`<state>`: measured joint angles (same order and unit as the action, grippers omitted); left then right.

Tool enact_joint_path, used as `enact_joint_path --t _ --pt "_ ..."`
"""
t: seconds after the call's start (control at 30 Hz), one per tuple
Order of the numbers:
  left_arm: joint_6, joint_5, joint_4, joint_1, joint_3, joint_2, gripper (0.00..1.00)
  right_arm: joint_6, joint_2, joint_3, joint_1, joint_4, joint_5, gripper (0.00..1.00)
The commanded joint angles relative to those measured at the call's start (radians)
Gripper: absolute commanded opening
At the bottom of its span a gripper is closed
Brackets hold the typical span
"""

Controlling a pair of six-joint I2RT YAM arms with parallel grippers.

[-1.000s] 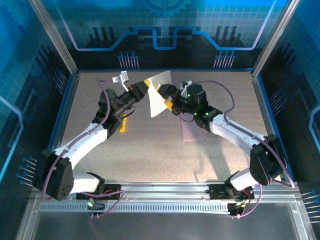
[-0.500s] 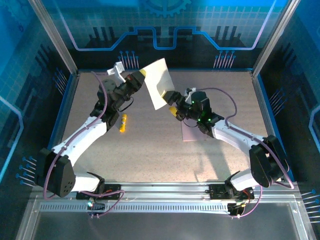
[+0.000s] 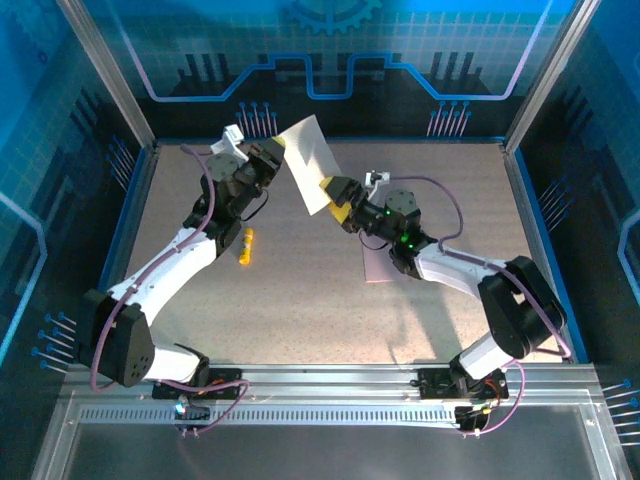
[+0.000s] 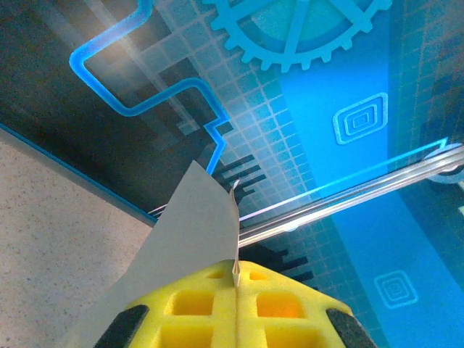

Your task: Place the letter into the envelope and seal it

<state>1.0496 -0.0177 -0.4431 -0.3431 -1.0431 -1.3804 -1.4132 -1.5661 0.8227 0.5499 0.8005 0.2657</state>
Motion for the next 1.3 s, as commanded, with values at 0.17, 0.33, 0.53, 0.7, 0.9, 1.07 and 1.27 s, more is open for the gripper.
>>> enact_joint_path --t 0.17,0.33,0.53,0.7,0.9,1.07,1.27 --pt "0.057 -0.026 -0.059 0.001 -0.026 -0.021 0.0 -0.076 -0.051 -0.013 0.046 0.141 -0.03 1.0" --pt "0.1 -0.021 -0.086 0.0 -0.013 -0.03 0.0 -0.115 -0.098 -0.001 0.061 0.217 -0.041 1.0" --pt "0.11 -0.032 -0.094 0.0 0.006 -0.014 0.0 -0.144 -0.148 0.015 0.075 0.288 -0.059 1.0" --pt "0.114 -0.035 -0.099 0.0 0.004 -0.009 0.0 -0.159 -0.183 0.028 0.09 0.344 -0.086 1.0" --pt "0.132 -0.021 -0.104 0.0 0.009 -0.009 0.0 -0.155 -0.205 0.035 0.089 0.393 -0.108 1.0" --pt "0.13 -0.021 -0.094 0.0 0.031 0.007 0.0 -0.153 -0.216 0.034 0.079 0.43 -0.118 1.0" --pt "0.116 -0.024 -0.068 0.002 0.053 0.031 0.0 -0.153 -0.21 0.035 0.055 0.46 -0.115 0.96"
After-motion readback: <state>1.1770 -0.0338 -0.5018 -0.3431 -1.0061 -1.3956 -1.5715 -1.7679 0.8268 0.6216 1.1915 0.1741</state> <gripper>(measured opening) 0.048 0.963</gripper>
